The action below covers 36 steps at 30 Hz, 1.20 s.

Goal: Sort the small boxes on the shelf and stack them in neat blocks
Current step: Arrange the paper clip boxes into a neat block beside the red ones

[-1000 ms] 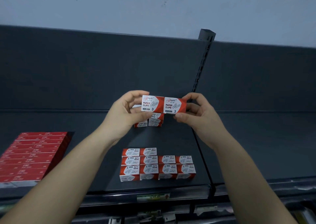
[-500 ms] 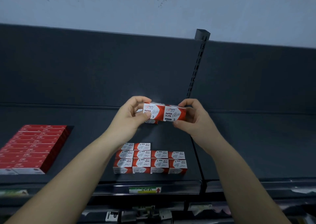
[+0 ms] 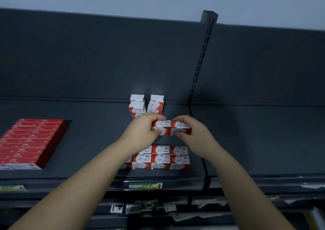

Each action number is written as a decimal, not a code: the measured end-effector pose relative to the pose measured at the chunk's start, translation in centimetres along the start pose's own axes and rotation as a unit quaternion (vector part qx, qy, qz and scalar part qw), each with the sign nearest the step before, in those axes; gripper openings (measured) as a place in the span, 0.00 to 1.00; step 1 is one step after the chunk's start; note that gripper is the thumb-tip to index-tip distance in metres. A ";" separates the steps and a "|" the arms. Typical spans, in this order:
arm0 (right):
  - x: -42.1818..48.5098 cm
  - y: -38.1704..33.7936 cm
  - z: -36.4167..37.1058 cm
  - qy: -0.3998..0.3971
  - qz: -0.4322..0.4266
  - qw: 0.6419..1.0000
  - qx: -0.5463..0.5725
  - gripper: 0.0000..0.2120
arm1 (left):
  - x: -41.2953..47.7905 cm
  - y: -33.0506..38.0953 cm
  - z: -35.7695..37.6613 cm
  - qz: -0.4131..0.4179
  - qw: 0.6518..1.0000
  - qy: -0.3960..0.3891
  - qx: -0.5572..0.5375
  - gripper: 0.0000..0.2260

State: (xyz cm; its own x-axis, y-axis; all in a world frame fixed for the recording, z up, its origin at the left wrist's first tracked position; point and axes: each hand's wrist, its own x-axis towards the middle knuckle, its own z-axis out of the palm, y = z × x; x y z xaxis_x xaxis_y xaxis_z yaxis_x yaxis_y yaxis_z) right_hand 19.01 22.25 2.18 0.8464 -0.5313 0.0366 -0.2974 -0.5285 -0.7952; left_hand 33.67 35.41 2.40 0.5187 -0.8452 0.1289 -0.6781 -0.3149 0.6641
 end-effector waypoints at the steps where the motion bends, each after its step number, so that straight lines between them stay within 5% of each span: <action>1: 0.2 0.5 0.3 -0.005 0.007 1.000 -0.003 0.15 | 0.1 -0.1 0.4 -0.003 1.000 -0.004 0.012 0.17; 18: 0.8 4.2 2.3 -0.108 0.107 0.988 0.021 0.17 | -0.1 -3.0 3.1 -0.015 0.991 -0.101 0.088 0.11; 21: 0.6 4.2 2.2 -0.129 0.093 0.987 -0.012 0.17 | -0.8 -2.7 2.7 0.010 0.987 -0.108 0.121 0.13; 26: -0.5 3.6 2.8 -0.133 0.042 0.986 -0.094 0.27 | -2.1 -3.7 2.9 0.067 0.971 -0.123 0.192 0.31; 36: -1.4 3.1 3.9 -0.107 0.016 0.983 -0.149 0.22 | -2.5 -4.2 3.2 0.063 0.980 -0.106 0.157 0.24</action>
State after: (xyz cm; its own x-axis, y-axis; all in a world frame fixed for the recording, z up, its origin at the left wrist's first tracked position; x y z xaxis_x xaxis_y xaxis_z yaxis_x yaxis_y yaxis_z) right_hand 18.64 23.92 -2.75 0.8986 -0.4163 -0.1387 -0.4144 -0.7012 -0.5802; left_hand 33.60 37.44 -3.08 0.3228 -0.9463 0.0167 -0.8742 -0.2913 0.3885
